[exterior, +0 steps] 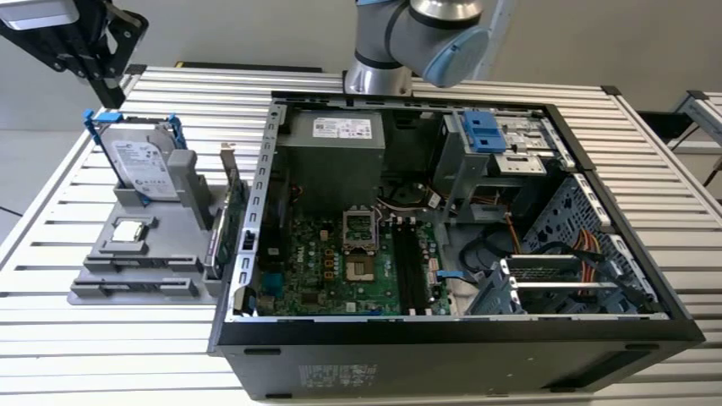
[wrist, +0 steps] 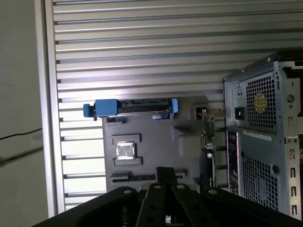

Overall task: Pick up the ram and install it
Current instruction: 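Reach for the ram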

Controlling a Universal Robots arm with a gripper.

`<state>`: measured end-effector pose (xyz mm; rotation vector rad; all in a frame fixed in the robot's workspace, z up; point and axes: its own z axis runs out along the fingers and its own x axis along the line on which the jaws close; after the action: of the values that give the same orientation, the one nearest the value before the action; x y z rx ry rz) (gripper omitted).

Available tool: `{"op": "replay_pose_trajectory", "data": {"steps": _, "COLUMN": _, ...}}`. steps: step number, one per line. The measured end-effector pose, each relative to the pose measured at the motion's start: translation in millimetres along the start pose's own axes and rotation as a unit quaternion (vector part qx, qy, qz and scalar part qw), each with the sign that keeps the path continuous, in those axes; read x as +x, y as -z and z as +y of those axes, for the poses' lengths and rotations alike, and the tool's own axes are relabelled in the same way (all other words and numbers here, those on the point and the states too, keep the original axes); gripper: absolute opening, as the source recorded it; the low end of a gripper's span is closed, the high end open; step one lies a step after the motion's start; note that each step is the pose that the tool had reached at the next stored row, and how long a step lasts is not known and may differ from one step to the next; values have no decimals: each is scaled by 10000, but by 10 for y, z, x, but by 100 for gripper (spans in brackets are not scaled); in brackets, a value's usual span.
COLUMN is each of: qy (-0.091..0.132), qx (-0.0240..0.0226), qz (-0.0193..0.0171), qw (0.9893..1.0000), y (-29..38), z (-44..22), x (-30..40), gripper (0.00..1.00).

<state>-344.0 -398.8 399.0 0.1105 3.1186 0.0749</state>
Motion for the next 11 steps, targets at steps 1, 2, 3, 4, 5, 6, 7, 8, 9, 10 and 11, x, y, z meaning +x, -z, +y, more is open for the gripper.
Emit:
{"op": "replay_pose_trajectory", "data": {"steps": 1, "qy": 0, "qx": 0, "qz": 0, "qw": 10000, "y": 0, "z": 0, "x": 5, "gripper": 0}}
{"op": "replay_pose_trajectory", "data": {"steps": 2, "qy": 0, "qx": 0, "qz": 0, "qw": 10000, "y": 0, "z": -1, "x": 11, "gripper": 0}}
{"op": "replay_pose_trajectory", "data": {"steps": 3, "qy": 0, "qx": 0, "qz": 0, "qw": 10000, "y": 0, "z": -1, "x": 16, "gripper": 0}}
{"op": "replay_pose_trajectory", "data": {"steps": 4, "qy": 0, "qx": 0, "qz": 0, "qw": 10000, "y": 0, "z": -1, "x": 20, "gripper": 0}}
{"op": "replay_pose_trajectory", "data": {"steps": 5, "qy": 0, "qx": 0, "qz": 0, "qw": 10000, "y": 0, "z": -2, "x": 25, "gripper": 0}}
{"op": "replay_pose_trajectory", "data": {"steps": 6, "qy": 0, "qx": 0, "qz": 0, "qw": 10000, "y": 0, "z": -2, "x": 30, "gripper": 0}}
{"op": "replay_pose_trajectory", "data": {"steps": 7, "qy": 0, "qx": 0, "qz": 0, "qw": 10000, "y": 1, "z": -3, "x": 35, "gripper": 0}}
{"op": "replay_pose_trajectory", "data": {"steps": 8, "qy": 0, "qx": 0, "qz": 0, "qw": 10000, "y": 1, "z": -3, "x": 40, "gripper": 0}}
{"op": "replay_pose_trajectory", "data": {"steps": 9, "qy": 0, "qx": 0, "qz": 0, "qw": 10000, "y": 1, "z": -3, "x": 45, "gripper": 0}}
{"op": "replay_pose_trajectory", "data": {"steps": 10, "qy": 0, "qx": 0, "qz": 0, "qw": 10000, "y": 1, "z": -3, "x": 50, "gripper": 0}}
{"op": "replay_pose_trajectory", "data": {"steps": 11, "qy": 0, "qx": 0, "qz": 0, "qw": 10000, "y": 1, "z": -4, "x": 55, "gripper": 0}}
